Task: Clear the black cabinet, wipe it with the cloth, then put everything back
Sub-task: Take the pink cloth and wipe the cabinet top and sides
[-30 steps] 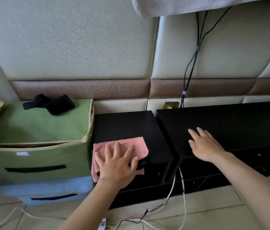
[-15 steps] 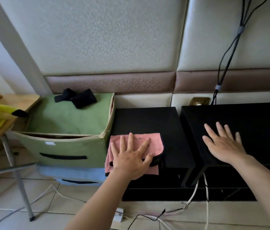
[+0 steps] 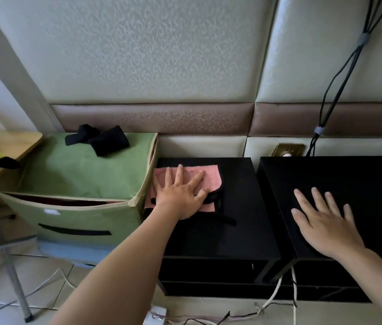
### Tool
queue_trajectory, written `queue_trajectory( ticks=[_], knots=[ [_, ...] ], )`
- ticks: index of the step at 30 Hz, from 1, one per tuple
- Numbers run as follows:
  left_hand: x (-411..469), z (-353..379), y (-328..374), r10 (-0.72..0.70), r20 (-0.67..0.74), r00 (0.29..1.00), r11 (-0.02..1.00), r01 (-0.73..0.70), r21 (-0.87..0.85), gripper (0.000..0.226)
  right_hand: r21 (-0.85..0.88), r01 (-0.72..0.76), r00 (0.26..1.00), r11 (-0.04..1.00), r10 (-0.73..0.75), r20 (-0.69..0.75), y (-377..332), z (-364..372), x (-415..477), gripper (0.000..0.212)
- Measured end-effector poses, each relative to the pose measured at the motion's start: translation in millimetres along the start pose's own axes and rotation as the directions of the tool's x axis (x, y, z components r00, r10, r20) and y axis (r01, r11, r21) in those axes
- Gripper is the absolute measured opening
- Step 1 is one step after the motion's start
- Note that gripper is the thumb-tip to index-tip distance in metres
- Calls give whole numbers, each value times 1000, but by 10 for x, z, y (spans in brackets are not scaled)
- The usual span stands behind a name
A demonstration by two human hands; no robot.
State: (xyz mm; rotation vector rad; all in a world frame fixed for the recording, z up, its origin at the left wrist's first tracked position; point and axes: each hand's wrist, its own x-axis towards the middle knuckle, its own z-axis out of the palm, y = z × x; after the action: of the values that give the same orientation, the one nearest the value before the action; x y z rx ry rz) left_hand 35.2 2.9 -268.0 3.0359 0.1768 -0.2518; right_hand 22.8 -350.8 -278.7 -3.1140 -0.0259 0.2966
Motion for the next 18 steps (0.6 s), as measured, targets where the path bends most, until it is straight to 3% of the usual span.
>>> queue_trajectory(
  ticks=[18],
  knots=[
    [612,-96,92,-54,-34,998,999,54,-9,62,-5,22,1000,1000,-22,-21,35,30,57,62]
  ],
)
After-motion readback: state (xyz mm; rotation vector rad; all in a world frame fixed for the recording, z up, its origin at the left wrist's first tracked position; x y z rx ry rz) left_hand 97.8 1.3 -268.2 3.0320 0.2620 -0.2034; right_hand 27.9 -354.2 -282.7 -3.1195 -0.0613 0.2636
